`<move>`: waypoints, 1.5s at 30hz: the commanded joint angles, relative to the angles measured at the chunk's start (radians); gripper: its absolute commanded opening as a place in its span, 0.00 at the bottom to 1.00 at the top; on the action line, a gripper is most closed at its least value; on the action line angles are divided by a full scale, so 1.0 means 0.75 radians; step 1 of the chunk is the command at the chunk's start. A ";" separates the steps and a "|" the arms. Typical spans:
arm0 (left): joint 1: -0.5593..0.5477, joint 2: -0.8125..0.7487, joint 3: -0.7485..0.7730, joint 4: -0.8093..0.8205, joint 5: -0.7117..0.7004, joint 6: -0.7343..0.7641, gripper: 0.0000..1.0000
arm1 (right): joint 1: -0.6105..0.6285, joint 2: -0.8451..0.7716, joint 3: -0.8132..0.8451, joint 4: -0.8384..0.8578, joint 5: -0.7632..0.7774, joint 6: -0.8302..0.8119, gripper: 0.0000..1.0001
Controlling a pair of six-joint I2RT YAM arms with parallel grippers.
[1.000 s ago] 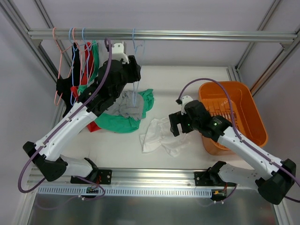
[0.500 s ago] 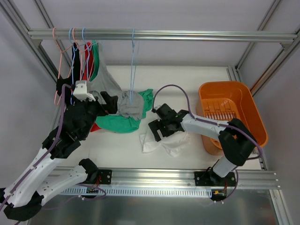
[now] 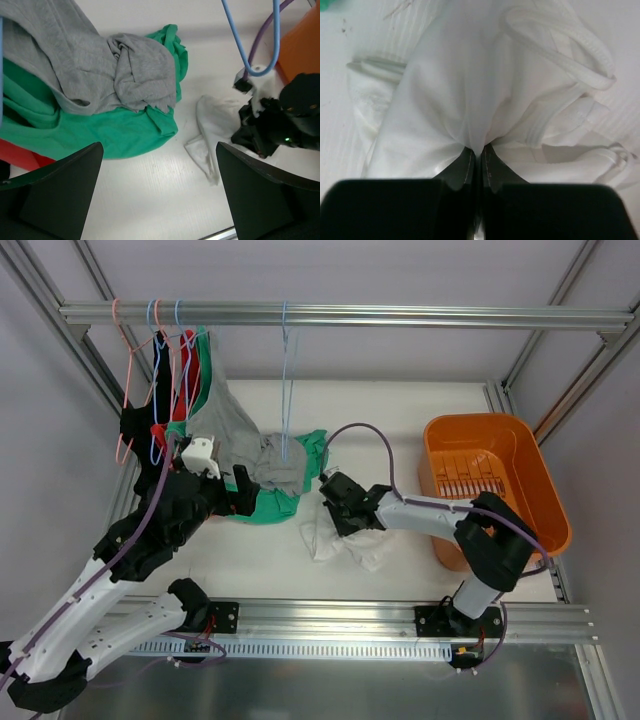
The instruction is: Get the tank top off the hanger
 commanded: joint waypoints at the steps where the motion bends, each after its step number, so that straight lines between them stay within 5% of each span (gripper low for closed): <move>1: -0.010 -0.076 -0.005 -0.072 0.030 0.013 0.99 | -0.002 -0.296 0.029 -0.043 0.065 -0.045 0.00; 12: -0.007 -0.234 -0.071 -0.072 -0.134 0.013 0.99 | -0.429 -0.771 0.434 -0.624 0.260 -0.254 0.00; 22: -0.007 -0.222 0.149 -0.089 -0.105 0.009 0.99 | -1.059 -0.733 0.519 -0.749 0.200 -0.307 0.00; 24: -0.007 -0.138 0.288 -0.113 -0.101 0.013 0.99 | -1.119 -0.696 0.498 -0.745 0.207 -0.293 0.09; 25: -0.007 -0.105 0.338 -0.125 -0.101 0.019 0.99 | -1.131 -0.657 0.494 -0.743 0.209 -0.293 0.23; 27: -0.007 0.019 0.485 -0.176 -0.129 0.031 0.99 | -1.150 -0.620 0.512 -0.757 0.253 -0.289 0.74; 34: 0.007 0.392 0.892 -0.316 -0.234 0.090 0.99 | -1.148 -0.695 0.570 -0.765 0.072 -0.258 0.83; 41: 0.211 0.721 1.291 -0.451 -0.244 0.246 0.99 | -1.144 -0.896 0.478 -0.714 -0.341 -0.242 0.84; 45: 0.399 0.830 1.420 -0.487 -0.048 0.293 0.98 | -1.140 -0.963 0.427 -0.684 -0.452 -0.238 0.84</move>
